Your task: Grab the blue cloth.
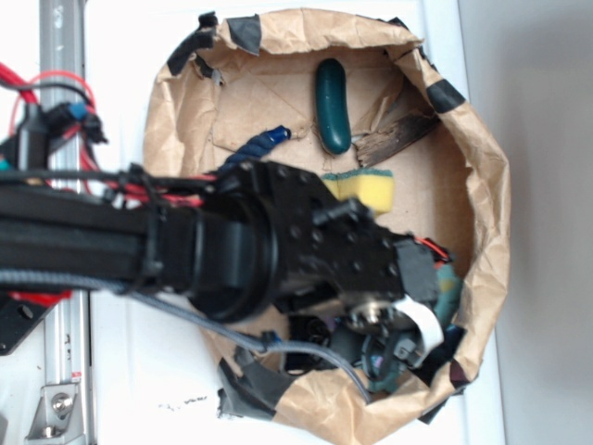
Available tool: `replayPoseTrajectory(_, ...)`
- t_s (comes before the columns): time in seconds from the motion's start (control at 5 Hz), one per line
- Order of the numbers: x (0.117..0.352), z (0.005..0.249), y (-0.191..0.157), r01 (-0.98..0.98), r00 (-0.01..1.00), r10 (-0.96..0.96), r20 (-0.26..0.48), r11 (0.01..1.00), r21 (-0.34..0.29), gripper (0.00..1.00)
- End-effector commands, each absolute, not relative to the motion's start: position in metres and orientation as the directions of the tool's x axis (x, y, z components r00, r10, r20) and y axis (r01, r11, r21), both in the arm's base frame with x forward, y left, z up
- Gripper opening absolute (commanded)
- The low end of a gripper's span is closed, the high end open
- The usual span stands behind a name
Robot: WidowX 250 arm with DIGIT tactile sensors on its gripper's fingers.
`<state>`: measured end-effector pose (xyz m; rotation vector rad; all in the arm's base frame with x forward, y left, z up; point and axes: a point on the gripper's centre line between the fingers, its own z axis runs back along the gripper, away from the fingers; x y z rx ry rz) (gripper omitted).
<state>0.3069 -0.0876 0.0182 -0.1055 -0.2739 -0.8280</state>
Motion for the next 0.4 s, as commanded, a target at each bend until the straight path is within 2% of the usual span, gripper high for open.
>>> replayPoseTrajectory(0.0, 0.3197, 0.0258, -0.0820, 0.692, 0.678, -0.676, 0.289, 0.719, 0.060, 0.00)
replayPoseTrajectory(0.2, 0.3179, 0.0273, -0.0820, 0.682, 0.685, -0.669, 0.288, 0.728, 0.071, 0.00)
